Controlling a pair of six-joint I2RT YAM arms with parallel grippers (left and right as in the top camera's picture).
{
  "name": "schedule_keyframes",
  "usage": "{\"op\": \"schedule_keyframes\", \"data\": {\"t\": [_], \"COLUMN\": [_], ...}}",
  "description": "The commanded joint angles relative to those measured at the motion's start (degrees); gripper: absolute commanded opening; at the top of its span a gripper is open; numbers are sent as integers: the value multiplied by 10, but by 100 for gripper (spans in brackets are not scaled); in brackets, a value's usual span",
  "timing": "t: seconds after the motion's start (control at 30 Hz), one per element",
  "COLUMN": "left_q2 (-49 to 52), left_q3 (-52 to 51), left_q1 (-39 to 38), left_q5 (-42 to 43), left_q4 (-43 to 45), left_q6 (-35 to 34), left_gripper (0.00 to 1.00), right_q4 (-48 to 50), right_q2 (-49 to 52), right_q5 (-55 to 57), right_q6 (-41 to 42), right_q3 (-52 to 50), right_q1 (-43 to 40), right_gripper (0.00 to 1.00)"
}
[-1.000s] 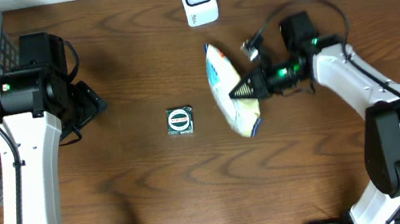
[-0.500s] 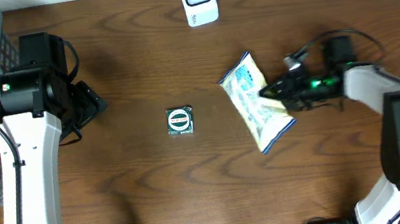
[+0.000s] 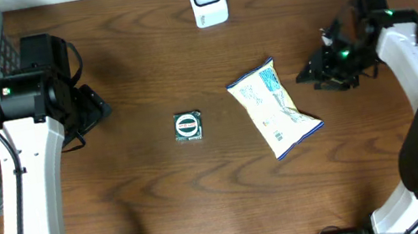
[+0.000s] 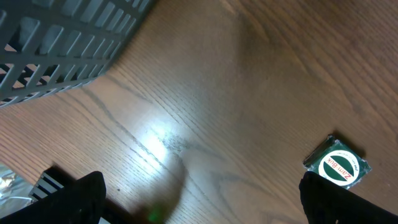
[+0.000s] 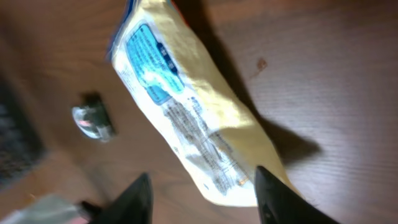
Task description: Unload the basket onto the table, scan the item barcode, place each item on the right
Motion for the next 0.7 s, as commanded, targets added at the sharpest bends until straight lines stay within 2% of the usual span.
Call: {"op": "schedule_keyframes", "data": {"t": [0.0,0.13,0.17,0.37,0.6,0.67], "left_q2": [0,0,0,0,0,0], "left_q3": [0,0,0,0,0,0], "left_q1": [2,2,2,2,2,2], "left_q5": [-5,-5,-5,-5,-5,-5], "left_q4": [-3,-3,-3,-3,-3,-3], "left_q6": [-3,-3,-3,-3,-3,-3], "left_gripper": [98,98,98,98,98,98], "right_q4": [-14,-26,-31,14,145,149], "right_q2": [-4,-4,-4,-4,-4,-4], "right_q5": [116,189,210,286,297,298], "right_q6": [-29,-30,-30,19,48,61], "right_q3": [20,13,11,-52,-174,-180], "right_q1": [58,123,138,203,210,207], "right_gripper": [33,9,6,5,1,1]}}
